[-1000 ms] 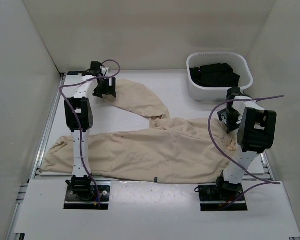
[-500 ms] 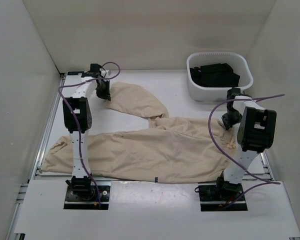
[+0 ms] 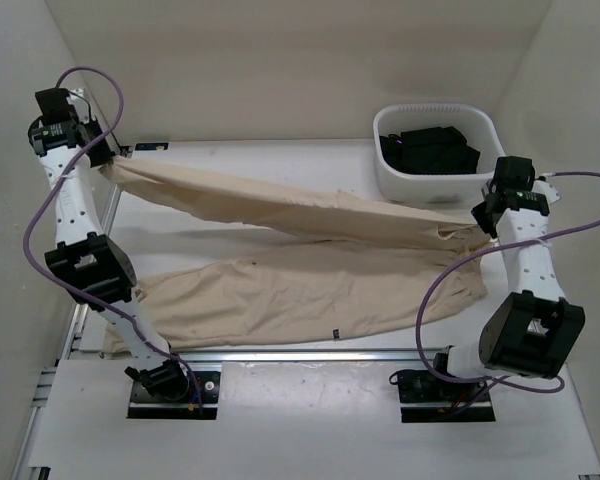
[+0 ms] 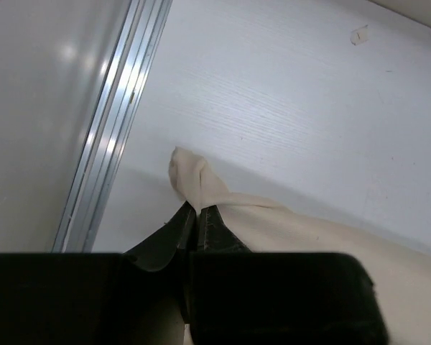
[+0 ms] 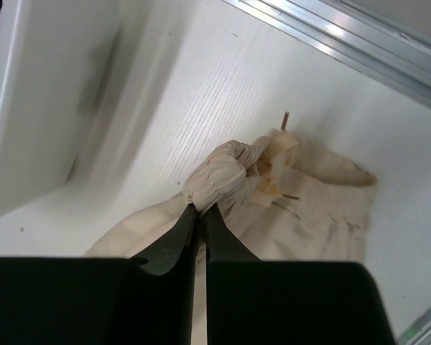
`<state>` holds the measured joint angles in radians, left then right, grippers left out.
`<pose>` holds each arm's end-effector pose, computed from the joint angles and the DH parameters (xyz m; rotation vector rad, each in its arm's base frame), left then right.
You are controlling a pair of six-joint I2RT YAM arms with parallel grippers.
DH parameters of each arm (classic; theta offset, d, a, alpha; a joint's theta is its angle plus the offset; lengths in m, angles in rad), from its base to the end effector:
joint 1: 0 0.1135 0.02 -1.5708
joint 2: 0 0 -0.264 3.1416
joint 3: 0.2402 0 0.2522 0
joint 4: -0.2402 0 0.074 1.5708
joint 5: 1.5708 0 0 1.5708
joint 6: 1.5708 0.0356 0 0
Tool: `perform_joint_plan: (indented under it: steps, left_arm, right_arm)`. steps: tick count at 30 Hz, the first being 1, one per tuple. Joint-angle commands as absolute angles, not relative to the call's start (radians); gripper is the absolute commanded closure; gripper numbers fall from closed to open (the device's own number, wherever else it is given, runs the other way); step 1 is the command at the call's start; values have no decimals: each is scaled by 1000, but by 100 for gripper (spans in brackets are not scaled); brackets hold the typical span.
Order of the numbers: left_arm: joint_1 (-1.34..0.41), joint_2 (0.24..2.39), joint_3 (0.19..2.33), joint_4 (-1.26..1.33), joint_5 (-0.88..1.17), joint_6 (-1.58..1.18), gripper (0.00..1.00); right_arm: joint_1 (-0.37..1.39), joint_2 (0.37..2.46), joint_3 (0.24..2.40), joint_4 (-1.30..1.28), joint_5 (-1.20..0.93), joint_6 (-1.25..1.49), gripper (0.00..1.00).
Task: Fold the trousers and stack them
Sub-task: Fold the trousers
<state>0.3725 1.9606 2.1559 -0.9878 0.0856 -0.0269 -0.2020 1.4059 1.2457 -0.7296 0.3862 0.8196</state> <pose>0.3977 0.1521 0.3861 -0.4276 2.3215 0.0668 0.2867 -0.0724 0.3110 1.3055 1.9927 -0.1868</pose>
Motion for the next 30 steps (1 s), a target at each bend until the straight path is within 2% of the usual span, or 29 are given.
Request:
perform_joint_plan:
  steps: [1,7,11,18,20,24,30]
  left_arm:
    - [422,1931,2077,-954,-66,0,86]
    - [443,1853,2010,-976,-77,0,86]
    - [524,1677,1838,-1031,-67,0,86]
    - [673,1272,1064,-971,-142,0,86]
    - [702,1218,968,-896,-152,0,86]
    - [735,1264,986,-885,-98,0,86]
    - [744,1353,1238,-919,-75,0,86]
  right_arm:
    - [-258,1433,1226,-718,491,709,100]
    - [-258,1401,1226,-742,416,709,100]
    - [-267,1312,1187,-817,390,709,100]
    - [-357,1043,954,-910,289,670,100]
    - [-367,1016,867,-910,247,670,100]
    - [-367,1031,834,-882,225,661,100]
    - [-377,1143,945,-887,235,641,100]
